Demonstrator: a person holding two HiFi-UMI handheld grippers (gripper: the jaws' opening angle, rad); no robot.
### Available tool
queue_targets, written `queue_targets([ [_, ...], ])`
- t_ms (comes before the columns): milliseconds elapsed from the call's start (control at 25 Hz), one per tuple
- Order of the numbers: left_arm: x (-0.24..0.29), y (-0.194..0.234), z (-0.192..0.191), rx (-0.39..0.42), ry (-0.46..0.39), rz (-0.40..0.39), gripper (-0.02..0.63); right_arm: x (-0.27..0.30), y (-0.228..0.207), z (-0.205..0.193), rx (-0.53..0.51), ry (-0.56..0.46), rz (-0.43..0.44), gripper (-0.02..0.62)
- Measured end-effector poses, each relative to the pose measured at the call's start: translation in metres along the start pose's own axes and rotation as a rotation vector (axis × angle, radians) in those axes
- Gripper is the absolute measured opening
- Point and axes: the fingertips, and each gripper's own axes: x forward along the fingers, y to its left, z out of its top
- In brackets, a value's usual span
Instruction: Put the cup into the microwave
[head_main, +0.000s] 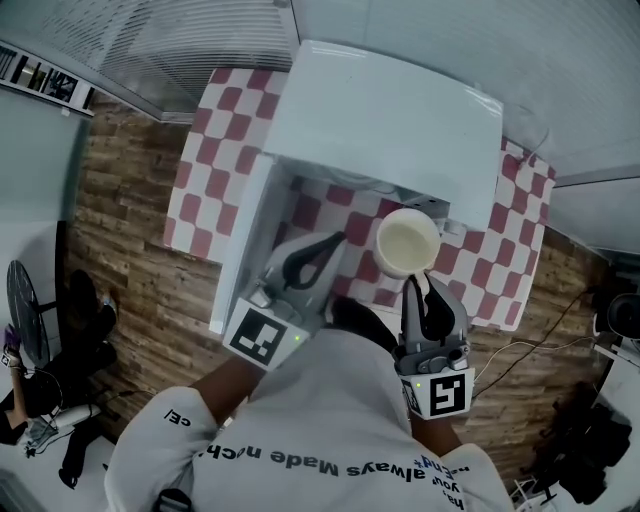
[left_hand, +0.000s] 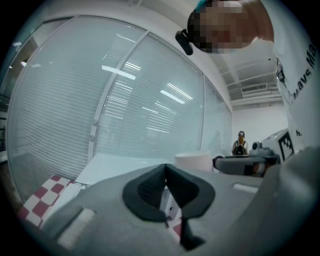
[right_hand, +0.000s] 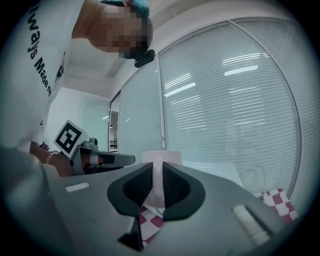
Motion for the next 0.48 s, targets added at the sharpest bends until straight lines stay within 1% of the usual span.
queue_targets([
  [320, 0.007, 0.013, -0.049, -0.018, 0.071, 0.023, 0.000, 0.014, -0.002, -0.048, 0.007, 0.042, 0.022, 0.037],
  [480, 0.014, 0.023, -0.073, -0.030, 0.093, 0.032, 0.000, 0.026, -0.006, -0.068, 0.020, 0.048, 0.007, 0.037],
])
